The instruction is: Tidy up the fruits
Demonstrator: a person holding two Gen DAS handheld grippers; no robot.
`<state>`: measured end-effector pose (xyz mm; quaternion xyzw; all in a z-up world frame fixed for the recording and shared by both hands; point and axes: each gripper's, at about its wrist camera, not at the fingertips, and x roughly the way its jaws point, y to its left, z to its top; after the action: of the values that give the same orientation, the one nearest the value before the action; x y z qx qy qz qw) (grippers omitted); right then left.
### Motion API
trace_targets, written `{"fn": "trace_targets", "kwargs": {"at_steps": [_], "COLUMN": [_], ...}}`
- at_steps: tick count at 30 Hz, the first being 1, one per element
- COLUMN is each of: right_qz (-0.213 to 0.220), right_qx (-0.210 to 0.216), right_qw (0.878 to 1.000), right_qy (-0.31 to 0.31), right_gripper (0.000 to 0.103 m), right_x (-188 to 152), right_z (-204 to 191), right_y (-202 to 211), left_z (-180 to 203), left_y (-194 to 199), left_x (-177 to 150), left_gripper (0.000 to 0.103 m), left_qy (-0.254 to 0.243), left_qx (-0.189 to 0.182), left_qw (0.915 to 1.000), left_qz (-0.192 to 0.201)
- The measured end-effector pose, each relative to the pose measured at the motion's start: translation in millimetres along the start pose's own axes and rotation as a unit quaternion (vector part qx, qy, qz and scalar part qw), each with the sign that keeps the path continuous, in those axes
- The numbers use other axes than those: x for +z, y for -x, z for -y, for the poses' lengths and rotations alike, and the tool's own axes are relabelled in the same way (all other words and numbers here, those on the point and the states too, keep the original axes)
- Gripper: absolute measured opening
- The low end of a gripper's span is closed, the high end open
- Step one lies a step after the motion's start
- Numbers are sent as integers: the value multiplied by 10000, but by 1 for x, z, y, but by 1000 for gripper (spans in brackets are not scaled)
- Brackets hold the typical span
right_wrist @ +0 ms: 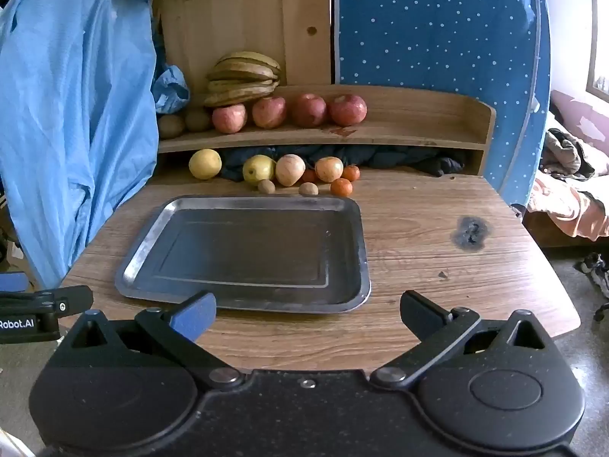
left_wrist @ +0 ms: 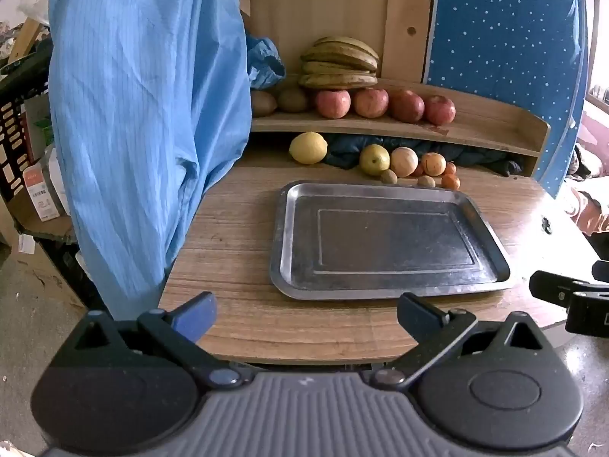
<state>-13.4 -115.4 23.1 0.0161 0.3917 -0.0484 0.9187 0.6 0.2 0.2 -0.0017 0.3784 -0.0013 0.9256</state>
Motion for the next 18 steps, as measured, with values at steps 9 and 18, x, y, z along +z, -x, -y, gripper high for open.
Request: {"fn": "trace_targets", "kwargs": {"at_steps": [9, 18], "right_qz": [-43, -38], "right_qx": [-13, 7], "right_qw": [10000, 10000], "right_qy": [6, -11], "right_gripper": [103, 103], "right_x": [1, 1], "right_z": [0, 1], "right_y": [-1, -1], "left_z": [1, 0], "left_y": [0, 0], "left_x": [-1, -1], "left_gripper": [103, 103], "left_qy": [19, 46], "left_qx": [-1, -16], "left_qw": [10000, 10000], "left_qz": [30, 20]}}
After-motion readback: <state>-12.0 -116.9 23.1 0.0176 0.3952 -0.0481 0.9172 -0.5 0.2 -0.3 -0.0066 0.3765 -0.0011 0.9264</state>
